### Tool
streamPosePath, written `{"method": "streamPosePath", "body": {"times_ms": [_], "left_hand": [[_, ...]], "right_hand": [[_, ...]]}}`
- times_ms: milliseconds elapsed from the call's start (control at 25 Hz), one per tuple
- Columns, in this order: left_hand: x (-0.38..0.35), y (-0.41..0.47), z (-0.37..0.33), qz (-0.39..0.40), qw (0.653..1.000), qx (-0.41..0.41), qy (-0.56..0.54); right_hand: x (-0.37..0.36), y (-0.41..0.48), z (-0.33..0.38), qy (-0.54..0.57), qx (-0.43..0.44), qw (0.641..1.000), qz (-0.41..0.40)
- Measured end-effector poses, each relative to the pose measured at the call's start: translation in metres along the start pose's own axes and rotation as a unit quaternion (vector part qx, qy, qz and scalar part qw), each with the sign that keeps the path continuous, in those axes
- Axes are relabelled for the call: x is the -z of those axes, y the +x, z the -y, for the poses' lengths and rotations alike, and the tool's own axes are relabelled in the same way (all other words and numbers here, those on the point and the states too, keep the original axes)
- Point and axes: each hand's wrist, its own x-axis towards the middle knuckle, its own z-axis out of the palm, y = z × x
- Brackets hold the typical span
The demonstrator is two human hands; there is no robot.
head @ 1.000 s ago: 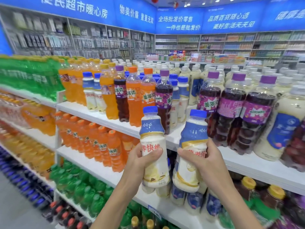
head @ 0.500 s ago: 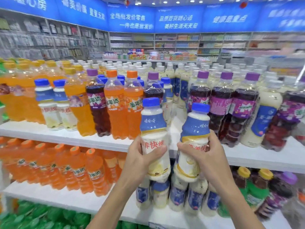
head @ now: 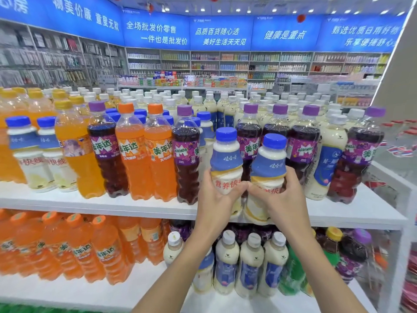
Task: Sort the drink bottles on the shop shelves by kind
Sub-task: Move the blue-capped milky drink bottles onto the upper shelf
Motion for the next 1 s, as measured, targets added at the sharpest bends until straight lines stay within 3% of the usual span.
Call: {"method": "streamPosePath", "body": {"times_ms": [160, 560, 840, 1000], "left_hand": [[-0.001, 0.002, 0.01, -0.01, 1.0, 0.001, 0.011], [0.001, 0.008, 0.025, 0.054, 0.994, 0.013, 0.091], [0.0, 0.006, 0.025, 0.003, 0.978, -0.025, 0.206], [0.0, 0.005, 0.026, -0.03, 0.976, -0.031, 0.215]], "right_hand": [[-0.006, 0.008, -0.007, -0.014, 0.005, 1.0, -0.016], [-0.009, -0.008, -0.028, -0.119, 0.001, 0.993, -0.017], [-0.021, -0.01, -0.029, -0.2, 0.005, 0.978, -0.051], [-0.021, -0.011, -0.029, -0.206, -0.017, 0.977, -0.052]]}}
